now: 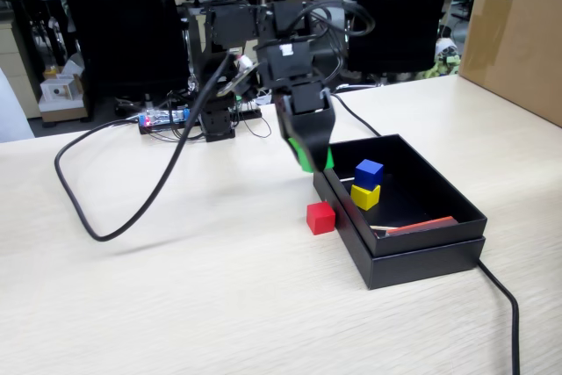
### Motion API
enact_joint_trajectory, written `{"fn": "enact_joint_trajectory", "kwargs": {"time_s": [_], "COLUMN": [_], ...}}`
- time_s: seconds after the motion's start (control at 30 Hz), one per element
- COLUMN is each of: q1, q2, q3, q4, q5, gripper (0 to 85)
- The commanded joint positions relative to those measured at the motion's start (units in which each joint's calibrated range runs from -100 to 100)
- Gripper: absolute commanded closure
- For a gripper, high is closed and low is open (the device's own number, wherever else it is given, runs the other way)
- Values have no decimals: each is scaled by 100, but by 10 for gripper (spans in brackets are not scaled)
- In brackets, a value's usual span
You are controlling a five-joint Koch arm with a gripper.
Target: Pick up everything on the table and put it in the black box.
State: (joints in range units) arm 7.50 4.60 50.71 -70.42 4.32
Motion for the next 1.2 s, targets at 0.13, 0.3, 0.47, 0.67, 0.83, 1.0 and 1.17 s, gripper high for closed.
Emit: {"fn": "enact_joint_trajectory", "kwargs": {"time_s": [0.13,0.3,0.47,0.67,0.83,1.0,1.17], "q1": [308,527,581,513,459,415,283], "q2": [923,1864,2323,2702,2575,1703,-144], "q3": [1158,1366,1384,1312,1004,523,-57], "q4": [-3,14,14,14,-12,-12,-3], "q5": [15,122,205,220,210,205,151], "gripper": [737,735,733,723,597,434,424]}}
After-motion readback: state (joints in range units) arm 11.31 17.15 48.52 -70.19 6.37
